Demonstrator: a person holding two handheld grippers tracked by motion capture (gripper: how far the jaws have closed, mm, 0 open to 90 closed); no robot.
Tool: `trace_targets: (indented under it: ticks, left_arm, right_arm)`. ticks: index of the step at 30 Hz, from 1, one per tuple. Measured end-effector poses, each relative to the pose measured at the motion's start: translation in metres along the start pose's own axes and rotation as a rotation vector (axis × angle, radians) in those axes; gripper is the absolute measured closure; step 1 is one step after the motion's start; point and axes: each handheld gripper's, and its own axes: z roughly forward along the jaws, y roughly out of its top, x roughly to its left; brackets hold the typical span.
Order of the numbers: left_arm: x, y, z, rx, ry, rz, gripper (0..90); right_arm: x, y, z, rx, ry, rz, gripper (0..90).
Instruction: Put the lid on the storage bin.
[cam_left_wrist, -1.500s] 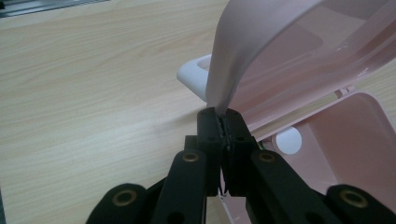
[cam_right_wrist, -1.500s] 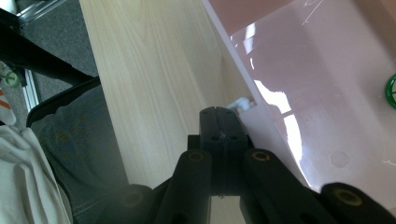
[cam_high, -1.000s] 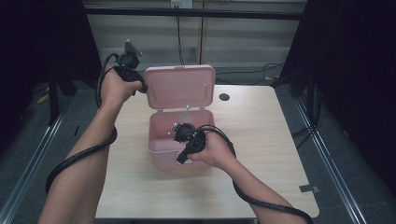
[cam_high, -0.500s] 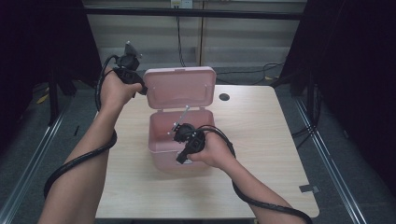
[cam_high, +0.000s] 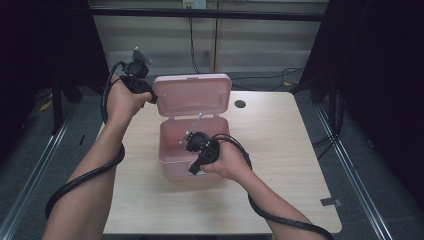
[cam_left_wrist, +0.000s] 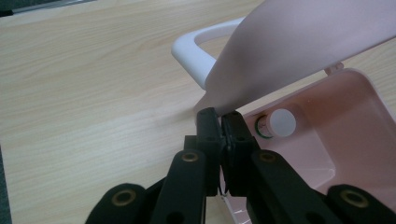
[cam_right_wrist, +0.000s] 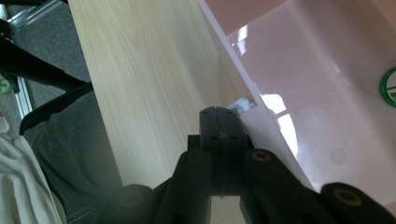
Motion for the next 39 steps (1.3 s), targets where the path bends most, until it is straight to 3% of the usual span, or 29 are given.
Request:
trace_targets:
  ticks: [11, 13, 15, 17, 19, 26, 32, 39]
  left_arm:
    - [0.0, -0.009, -0.003, -0.001, -0.007, -0.002, 88.5]
    - [0.003, -0.011, -0.004, -0.02, -0.063, -0.022, 90.0]
    - [0.0, -0.012, -0.005, -0.02, -0.024, 0.012, 90.0]
    - [0.0, -0.013, -0.005, -0.021, -0.047, -0.001, 90.0]
    - [0.001, -0.013, -0.005, -0.01, -0.027, 0.01, 90.0]
    - [0.013, -0.014, -0.002, 0.001, -0.003, -0.016, 90.0]
    - [0.026, 0.0, 0.0, -0.016, -0.003, -0.054, 90.0]
    - [0.028, 0.027, -0.006, -0.055, -0.007, -0.054, 90.0]
  right_arm:
    - [0.0, 0.002, 0.0, 0.004, -0.014, 0.004, 90.0]
    - [0.0, 0.002, 0.0, -0.008, -0.021, 0.003, 90.0]
    - [-0.001, 0.004, 0.002, -0.001, -0.022, -0.007, 90.0]
    - [-0.001, 0.004, 0.002, -0.001, -0.02, -0.009, 90.0]
    - [0.0, 0.004, 0.002, -0.001, -0.02, -0.005, 90.0]
    - [-0.001, 0.004, 0.003, -0.004, -0.016, -0.006, 90.0]
    - [-0.002, 0.003, 0.003, -0.007, -0.002, 0.005, 90.0]
    - [-0.004, 0.004, 0.003, -0.003, 0.01, -0.005, 90.0]
